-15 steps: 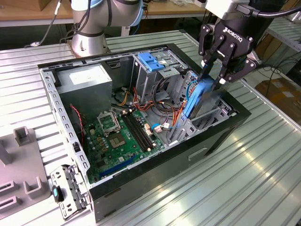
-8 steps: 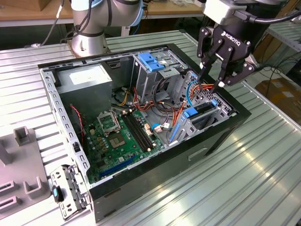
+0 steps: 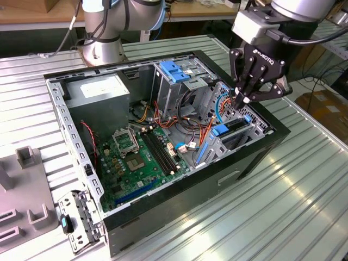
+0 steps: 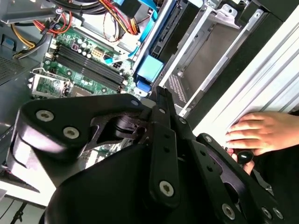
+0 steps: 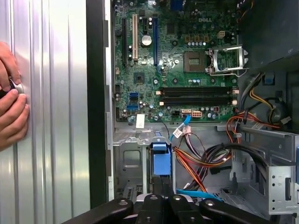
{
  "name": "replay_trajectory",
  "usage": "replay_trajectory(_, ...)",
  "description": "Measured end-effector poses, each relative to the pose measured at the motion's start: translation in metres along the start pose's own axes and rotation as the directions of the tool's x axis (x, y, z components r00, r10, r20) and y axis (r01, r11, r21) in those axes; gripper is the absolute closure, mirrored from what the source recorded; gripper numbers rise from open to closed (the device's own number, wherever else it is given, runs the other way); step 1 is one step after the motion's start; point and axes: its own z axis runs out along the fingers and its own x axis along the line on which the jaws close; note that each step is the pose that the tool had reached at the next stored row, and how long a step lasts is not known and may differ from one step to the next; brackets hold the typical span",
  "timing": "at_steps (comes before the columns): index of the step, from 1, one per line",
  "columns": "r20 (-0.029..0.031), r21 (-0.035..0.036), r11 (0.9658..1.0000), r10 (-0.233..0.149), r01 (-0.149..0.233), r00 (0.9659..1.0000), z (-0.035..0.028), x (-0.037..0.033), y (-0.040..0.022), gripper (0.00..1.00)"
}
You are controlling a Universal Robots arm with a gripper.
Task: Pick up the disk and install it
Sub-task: 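Insert the disk into the insertion slot, then insert the first disk wire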
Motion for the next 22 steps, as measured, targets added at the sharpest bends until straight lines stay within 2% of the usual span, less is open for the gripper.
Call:
replay_trajectory(8, 0.0000, 0.0000, 1.0000, 0.000, 0.000, 1.0000, 0.0185, 0.0032, -0.0180, 0.89)
replay_trajectory(10, 0.0000, 0.0000, 1.0000, 0.000, 0.000, 1.0000, 0.0217, 0.0032, -0.0189, 0.89)
replay_trajectory(22, -0.0001, 0.0000, 1.0000, 0.000, 0.000, 1.0000, 0.0227, 0.0032, -0.0190, 0.89)
